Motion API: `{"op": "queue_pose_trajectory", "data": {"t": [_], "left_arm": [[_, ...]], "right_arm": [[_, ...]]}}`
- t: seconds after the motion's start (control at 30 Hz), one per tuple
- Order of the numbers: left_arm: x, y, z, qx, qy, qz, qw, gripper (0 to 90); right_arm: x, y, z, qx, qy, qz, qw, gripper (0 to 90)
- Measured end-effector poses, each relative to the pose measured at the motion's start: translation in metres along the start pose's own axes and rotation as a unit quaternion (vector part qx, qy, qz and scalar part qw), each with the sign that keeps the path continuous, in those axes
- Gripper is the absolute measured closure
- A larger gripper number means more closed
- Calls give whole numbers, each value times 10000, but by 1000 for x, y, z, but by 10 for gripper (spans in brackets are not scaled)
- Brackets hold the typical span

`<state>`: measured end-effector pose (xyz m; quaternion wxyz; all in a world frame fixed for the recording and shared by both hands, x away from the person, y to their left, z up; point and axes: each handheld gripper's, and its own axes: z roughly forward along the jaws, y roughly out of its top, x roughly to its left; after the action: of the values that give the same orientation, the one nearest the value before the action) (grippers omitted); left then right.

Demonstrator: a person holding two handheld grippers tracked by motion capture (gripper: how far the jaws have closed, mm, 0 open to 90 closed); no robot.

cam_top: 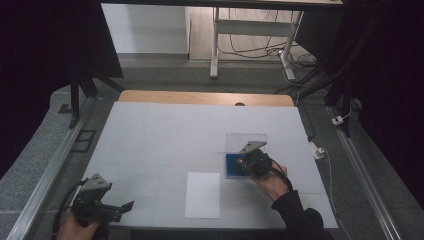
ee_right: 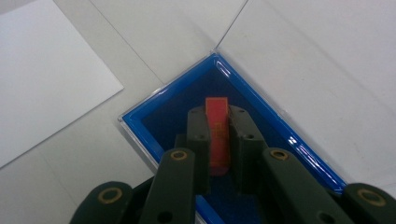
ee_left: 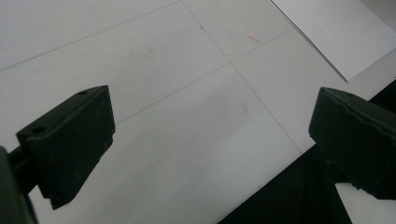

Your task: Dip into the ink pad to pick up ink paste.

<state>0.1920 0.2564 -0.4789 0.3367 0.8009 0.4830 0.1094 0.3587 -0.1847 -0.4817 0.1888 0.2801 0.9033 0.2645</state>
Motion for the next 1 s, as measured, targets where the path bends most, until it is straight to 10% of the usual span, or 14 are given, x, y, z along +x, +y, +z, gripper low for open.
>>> {"op": "queue_pose_trajectory", "data": {"t": [0.37, 0.7, 1.0], "left_arm": [[0, 0, 0, -1, 5, 1, 10000, 10], [0, 0, 0, 5, 5, 15, 10000, 10], [0, 0, 0, -10, 2, 1, 10000, 10]], "right_arm": [[-25, -10, 2, -247, 631, 935, 9933, 808], [-10, -5, 1, -174, 285, 422, 9986, 806], [-14, -7, 0, -237, 381, 554, 9975, 803]]}}
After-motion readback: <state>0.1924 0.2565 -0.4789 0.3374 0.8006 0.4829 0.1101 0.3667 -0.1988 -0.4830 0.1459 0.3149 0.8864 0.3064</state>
